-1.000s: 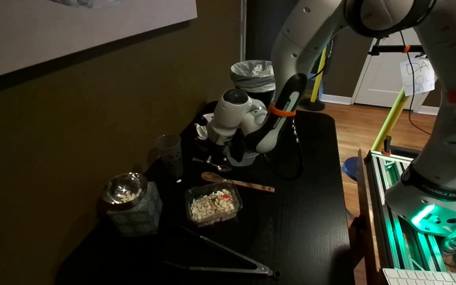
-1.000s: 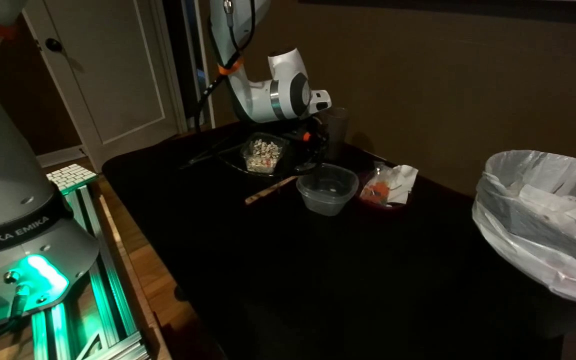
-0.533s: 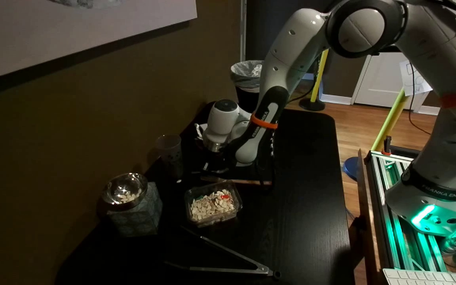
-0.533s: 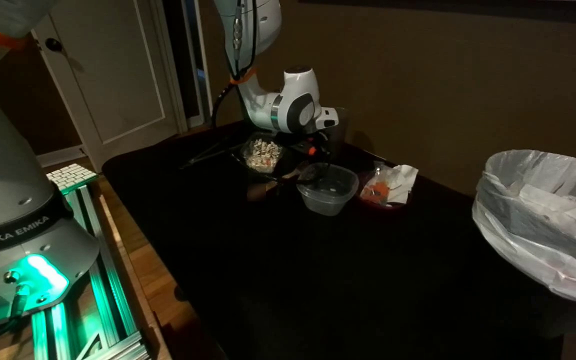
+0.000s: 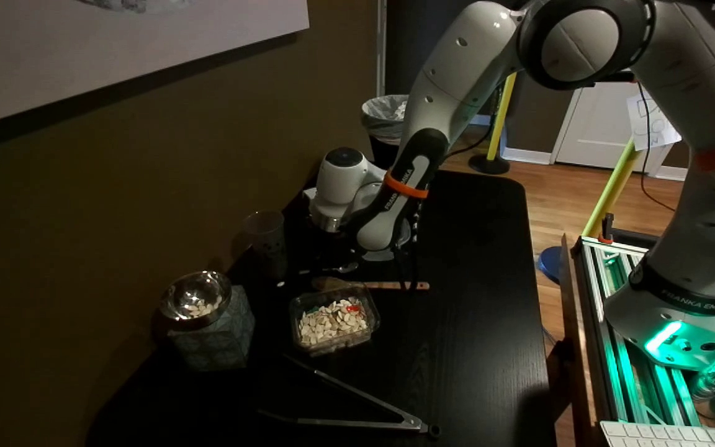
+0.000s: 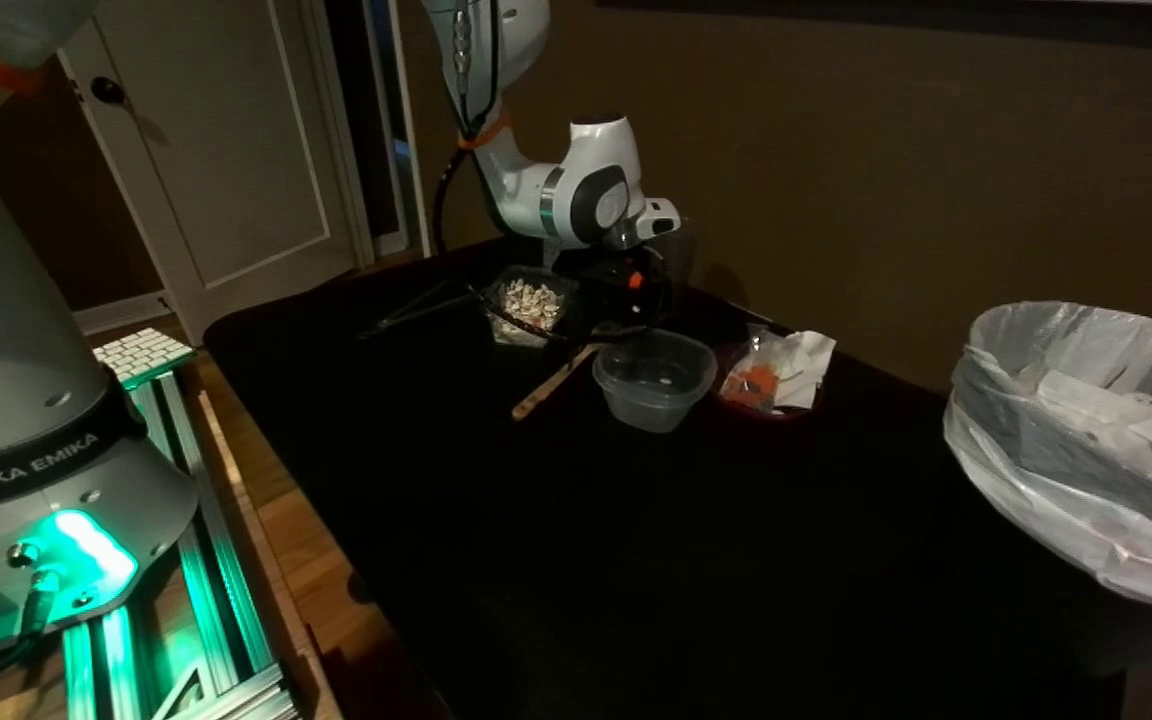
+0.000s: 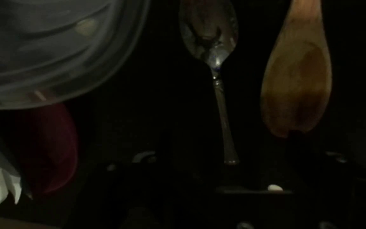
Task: Move the clear bowl to the left and remove the spoon inside it
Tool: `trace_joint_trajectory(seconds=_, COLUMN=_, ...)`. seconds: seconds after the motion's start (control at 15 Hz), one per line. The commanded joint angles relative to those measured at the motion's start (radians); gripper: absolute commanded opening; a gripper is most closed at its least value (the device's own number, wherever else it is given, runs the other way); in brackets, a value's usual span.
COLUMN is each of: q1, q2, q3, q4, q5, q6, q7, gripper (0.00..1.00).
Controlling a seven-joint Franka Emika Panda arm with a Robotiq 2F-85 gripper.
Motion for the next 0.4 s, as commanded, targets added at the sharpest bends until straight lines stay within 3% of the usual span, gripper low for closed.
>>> trace_joint_trajectory(seconds=0.0, q1=0.095, q2=-0.088, q3=-0.089, q4=-0.1, q5=-0.041, q6=0.009, q7=-0.043, gripper=1.0)
trace_joint_trajectory(seconds=0.07, q1=0.122, q2=-0.103, q3=-0.115, q4=-0.12, q5=-0.072, q6=0.022, q7=-0.065, gripper=1.0)
trace_joint_trajectory(seconds=0.13, q1=0.076, q2=-0.051, q3=-0.068, q4=-0.047, q5=-0.015, q6=0.001, q7=-0.054, gripper=1.0)
trace_joint_trajectory(seconds=0.33, q1=0.087, q2=-0.062, q3=-0.074, q4=-0.053, q5=-0.015, q6=0.001, q7=-0.053, gripper=1.0)
